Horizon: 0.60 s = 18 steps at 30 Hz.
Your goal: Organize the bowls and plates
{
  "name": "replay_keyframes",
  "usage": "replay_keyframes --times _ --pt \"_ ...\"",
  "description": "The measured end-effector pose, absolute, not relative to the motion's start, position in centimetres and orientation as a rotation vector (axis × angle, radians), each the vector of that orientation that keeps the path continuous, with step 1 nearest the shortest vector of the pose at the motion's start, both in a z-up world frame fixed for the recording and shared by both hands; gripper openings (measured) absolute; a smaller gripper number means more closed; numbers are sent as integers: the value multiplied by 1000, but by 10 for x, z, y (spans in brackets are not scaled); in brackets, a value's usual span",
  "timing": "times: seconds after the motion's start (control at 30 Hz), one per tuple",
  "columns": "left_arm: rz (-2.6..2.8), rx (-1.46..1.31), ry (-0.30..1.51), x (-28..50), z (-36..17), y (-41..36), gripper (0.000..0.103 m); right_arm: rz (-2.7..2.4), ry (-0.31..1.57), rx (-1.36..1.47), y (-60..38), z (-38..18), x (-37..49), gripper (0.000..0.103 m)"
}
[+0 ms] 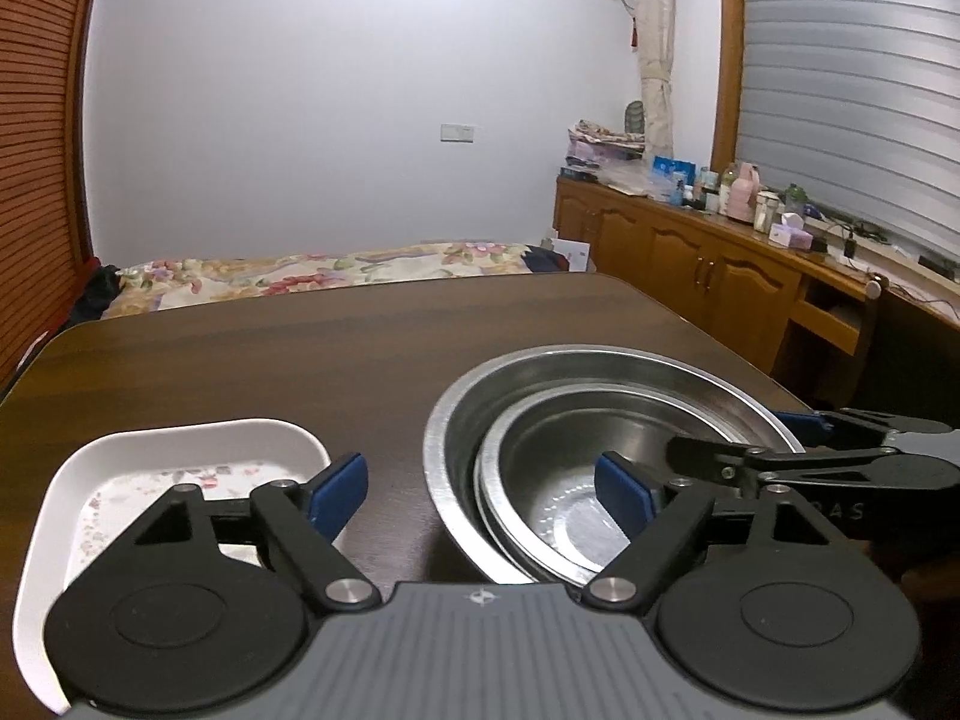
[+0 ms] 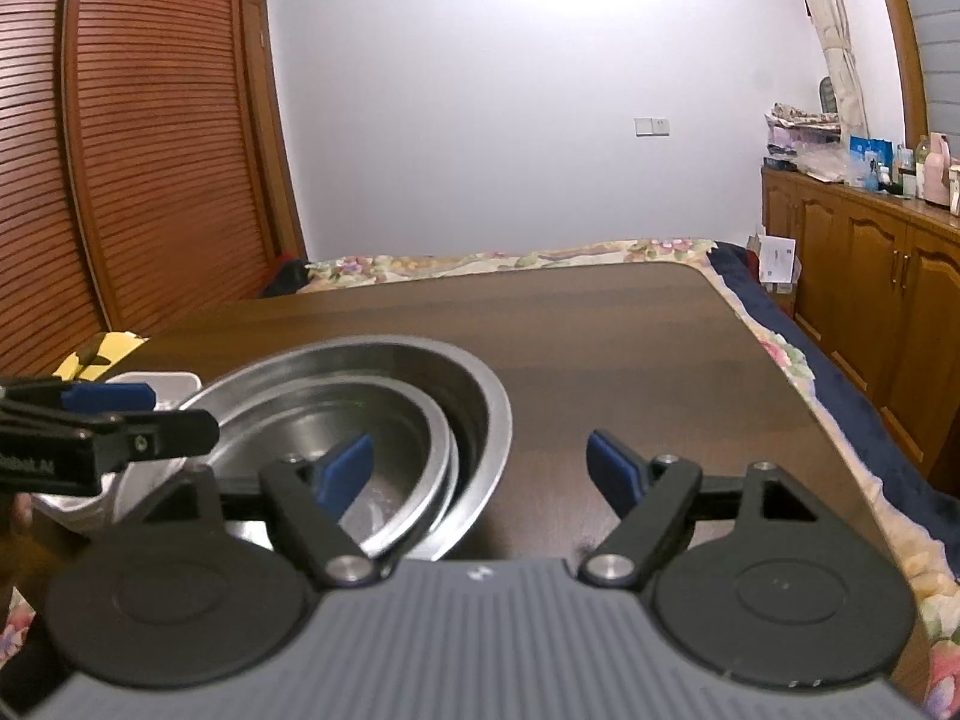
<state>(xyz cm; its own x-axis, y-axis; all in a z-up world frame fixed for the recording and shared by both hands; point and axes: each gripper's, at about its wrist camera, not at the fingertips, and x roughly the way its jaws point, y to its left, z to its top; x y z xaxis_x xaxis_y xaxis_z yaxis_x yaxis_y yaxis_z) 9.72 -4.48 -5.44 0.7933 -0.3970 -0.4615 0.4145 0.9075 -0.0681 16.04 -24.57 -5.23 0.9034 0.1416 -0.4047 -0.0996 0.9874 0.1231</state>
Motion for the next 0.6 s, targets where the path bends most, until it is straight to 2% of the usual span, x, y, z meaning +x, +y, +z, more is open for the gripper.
replay_keyframes --times 0.4,0.6 --pt "-455 31 537 100 -65 -49 55 169 426 142 -240 -61 158 78" --pt "-449 28 540 100 -68 -49 48 171 422 148 -240 -62 160 78"
